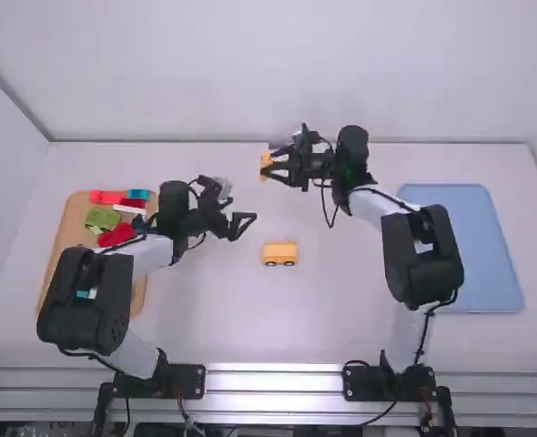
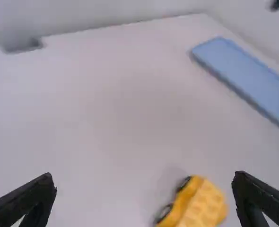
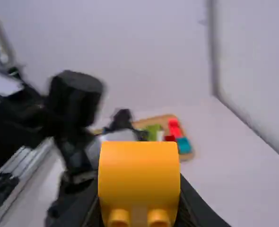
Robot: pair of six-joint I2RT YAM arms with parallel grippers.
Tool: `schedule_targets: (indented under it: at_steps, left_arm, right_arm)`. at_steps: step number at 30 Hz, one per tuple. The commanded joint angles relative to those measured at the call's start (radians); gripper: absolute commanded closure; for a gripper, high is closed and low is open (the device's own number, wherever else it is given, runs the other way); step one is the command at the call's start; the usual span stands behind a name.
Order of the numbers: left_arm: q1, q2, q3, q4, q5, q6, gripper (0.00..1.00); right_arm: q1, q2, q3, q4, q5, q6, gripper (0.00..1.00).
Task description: Assemble lego blocks to make yellow taxi
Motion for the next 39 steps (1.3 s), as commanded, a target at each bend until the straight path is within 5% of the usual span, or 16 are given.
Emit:
schedule_targets:
  at_steps: [1, 12, 19, 25, 34, 39]
  left_arm:
    - [-0.002, 0.0, 0.003, -0.032, -0.191, 0.023, 0.01]
    - [-0.002, -0.146, 0.246, -0.476, -0.489, 0.078, 0.01]
    - [-0.002, -0.423, 0.27, -0.606, -0.624, 0.079, 0.01]
    - [-0.002, -0.71, 0.082, -0.563, -0.701, 0.072, 0.01]
    - [-0.001, -1.157, -0.343, -0.307, -0.785, 0.063, 0.01]
    - [0.025, -1.32, -0.423, -0.337, -0.841, 0.01, 0.01]
  right_arm:
    - [0.005, 0.003, 0.029, -0.119, 0.284, -0.091, 1.0]
    - [0.149, -0.044, 0.174, -0.996, 0.938, -0.464, 1.0]
    - [0.219, -0.043, 0.293, -1.389, 0.97, -0.689, 1.0]
    - [0.267, -0.043, 0.339, -1.545, 0.97, -0.806, 1.0]
    - [0.401, -0.043, 0.339, -1.49, 1.081, -0.892, 1.0]
    - [0.441, -0.041, 0.339, -1.487, 1.101, -0.928, 1.0]
